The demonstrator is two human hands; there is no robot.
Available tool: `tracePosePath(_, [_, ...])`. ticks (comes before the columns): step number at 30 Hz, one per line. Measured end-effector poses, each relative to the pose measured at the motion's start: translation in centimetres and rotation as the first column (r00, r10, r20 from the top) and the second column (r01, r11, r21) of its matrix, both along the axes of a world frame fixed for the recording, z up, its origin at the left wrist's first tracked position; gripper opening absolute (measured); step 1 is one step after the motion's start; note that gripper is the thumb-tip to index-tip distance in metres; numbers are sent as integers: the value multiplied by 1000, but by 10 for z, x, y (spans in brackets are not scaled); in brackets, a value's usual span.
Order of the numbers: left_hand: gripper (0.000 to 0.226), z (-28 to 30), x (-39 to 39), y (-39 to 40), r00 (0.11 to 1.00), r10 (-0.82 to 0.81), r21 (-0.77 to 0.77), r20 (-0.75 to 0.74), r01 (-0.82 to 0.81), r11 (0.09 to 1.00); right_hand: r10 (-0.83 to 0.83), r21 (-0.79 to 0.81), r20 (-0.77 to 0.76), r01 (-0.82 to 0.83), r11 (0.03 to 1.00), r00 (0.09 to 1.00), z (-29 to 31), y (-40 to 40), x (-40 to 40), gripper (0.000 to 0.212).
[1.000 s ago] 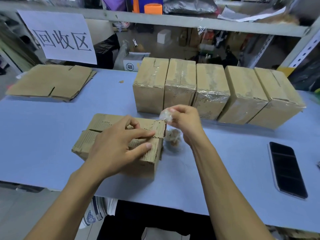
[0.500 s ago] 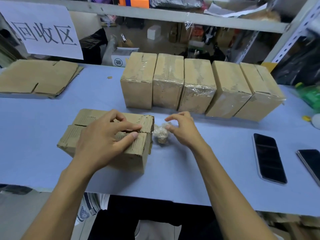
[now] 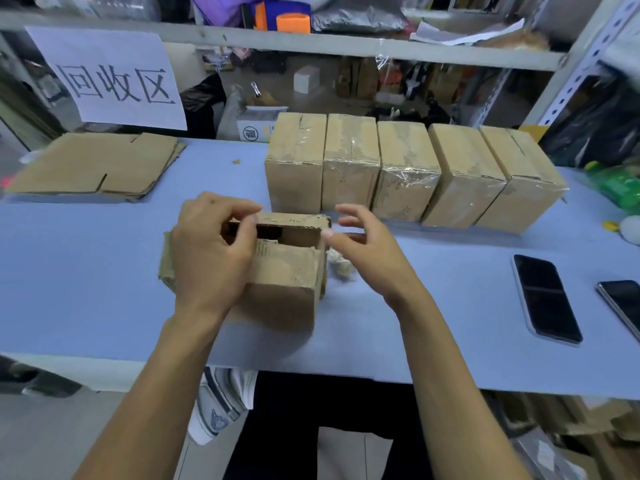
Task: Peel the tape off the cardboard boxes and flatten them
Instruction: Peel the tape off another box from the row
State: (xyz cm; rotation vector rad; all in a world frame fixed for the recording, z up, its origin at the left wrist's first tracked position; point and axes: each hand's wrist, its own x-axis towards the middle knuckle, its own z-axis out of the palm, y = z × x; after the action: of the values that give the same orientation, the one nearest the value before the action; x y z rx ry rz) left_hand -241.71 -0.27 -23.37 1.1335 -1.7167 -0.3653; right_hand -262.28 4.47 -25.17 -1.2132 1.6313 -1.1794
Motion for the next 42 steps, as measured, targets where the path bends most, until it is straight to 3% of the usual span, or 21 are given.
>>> tracePosePath(3, [21,7,18,11,973,224,17,47,-226,974,-60,26,-26,60,998,998,1,-1,18,36])
tracePosePath(5, [27,5,32,12,947,297,232,126,-319,919,-180,-22,-26,179,984,983,0,-1,30,25])
tracePosePath(6, [32,3,39,11,943,296,371,154,-333,867,-233,-52,-49,231,972,971,0,1,36,30])
tracePosePath(8, [35,1,48,11,965,245,579,94,-253,775,-302,-93,-63,295,951,951,-1,4,48,41])
tracePosePath(9, [30,0,50,12,972,232,612,24,-198,766,-305,-111,-46,298,948,951,2,6,53,41])
tracePosePath(12, [25,0,55,20,966,186,557,-181,-55,829,-198,-175,18,198,964,980,9,13,65,11])
tracePosePath(13, [25,1,58,22,957,147,533,-249,9,846,-150,-176,-12,145,974,989,11,16,67,26])
tracePosePath(16, [4,4,67,23,945,-1,506,-326,176,844,-46,-151,-171,20,988,984,17,22,75,99])
tracePosePath(17, [12,3,71,23,947,-47,508,-318,211,835,-44,-142,-218,12,990,975,17,22,78,111])
tracePosePath(21, [54,1,79,23,951,-120,555,-285,266,789,-111,-154,-356,59,986,928,17,21,90,124])
tracePosePath(24, [104,3,73,19,999,2,623,-41,24,782,-90,-165,-413,22,986,906,14,22,98,121])
tracePosePath(26, [111,4,67,16,992,90,601,88,-125,789,-63,-163,-404,-4,987,913,12,24,102,120])
tracePosePath(29, [88,2,68,11,986,102,529,128,-155,834,-65,-172,-331,7,985,941,9,26,101,117])
tracePosePath(32, [64,-3,86,2,997,78,560,-28,-49,827,-78,-157,-131,57,986,988,8,27,98,111])
tracePosePath(35, [73,-7,110,-4,975,-40,600,-219,167,783,-98,-189,123,120,975,988,7,25,96,95])
tracePosePath(38, [82,-7,127,-2,932,-168,571,-322,333,750,-95,-197,189,133,971,977,6,23,94,85])
tracePosePath(40, [75,-10,135,-1,913,-204,532,-355,376,758,-89,-204,245,142,969,965,3,23,98,76])
tracePosePath(42, [52,-9,138,0,855,-214,498,-472,459,736,-93,-209,328,168,963,940,0,22,105,63])
